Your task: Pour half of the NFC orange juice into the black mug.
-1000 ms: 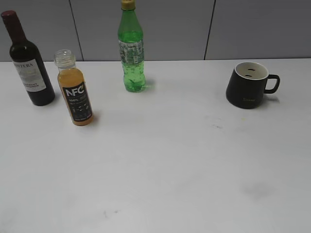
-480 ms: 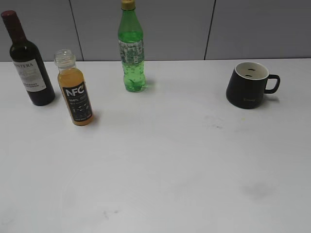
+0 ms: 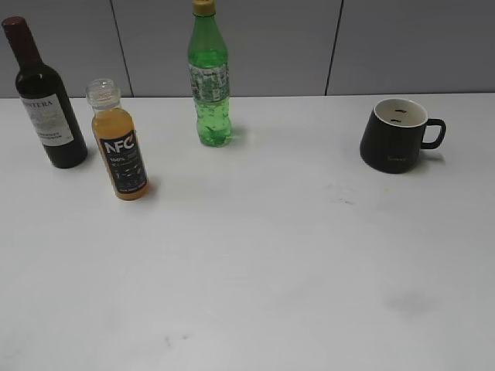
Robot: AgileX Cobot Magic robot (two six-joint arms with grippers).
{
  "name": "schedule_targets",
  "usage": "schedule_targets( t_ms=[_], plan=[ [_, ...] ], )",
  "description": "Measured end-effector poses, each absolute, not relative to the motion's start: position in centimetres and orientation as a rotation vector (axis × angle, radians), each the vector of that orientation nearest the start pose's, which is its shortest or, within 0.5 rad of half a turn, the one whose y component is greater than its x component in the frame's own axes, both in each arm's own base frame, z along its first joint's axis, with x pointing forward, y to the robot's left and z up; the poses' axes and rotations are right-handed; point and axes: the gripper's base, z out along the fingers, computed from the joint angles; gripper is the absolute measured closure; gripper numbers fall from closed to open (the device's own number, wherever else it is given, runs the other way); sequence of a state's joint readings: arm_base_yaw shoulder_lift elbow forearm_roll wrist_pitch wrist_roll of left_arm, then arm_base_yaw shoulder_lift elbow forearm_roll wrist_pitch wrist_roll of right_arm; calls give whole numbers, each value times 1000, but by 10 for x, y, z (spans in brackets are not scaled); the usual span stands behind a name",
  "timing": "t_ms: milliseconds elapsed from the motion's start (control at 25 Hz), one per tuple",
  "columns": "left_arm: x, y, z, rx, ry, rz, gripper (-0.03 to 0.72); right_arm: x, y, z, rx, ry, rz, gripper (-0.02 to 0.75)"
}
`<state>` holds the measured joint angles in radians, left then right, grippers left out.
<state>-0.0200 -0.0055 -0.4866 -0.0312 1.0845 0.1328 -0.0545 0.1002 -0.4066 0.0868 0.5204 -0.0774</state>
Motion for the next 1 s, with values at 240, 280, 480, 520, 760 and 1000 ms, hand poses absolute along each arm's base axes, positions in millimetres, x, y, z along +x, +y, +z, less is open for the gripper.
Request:
schedule_targets(
  t_ms=[240, 280, 480, 520, 760, 1000],
  plan=[
    [-5, -2, 272, 160, 2069, 32, 450, 80, -3, 286, 38, 1626, -28, 144],
    [-5, -2, 272, 160, 2069, 32, 450, 86, -4, 283, 42, 1618, -31, 144],
    [-5, -2, 272, 160, 2069, 32, 450, 120, -8, 262, 57, 1633, -51, 144],
    [-5, -2, 272, 160, 2069, 32, 450, 127, -8, 257, 59, 1646, -55, 144],
    [-5, -2, 272, 160, 2069, 32, 450, 170, -13, 234, 69, 1679, -81, 94],
    [-5, -2, 272, 160, 2069, 32, 450, 205, -17, 203, 81, 1632, -104, 67]
  ],
)
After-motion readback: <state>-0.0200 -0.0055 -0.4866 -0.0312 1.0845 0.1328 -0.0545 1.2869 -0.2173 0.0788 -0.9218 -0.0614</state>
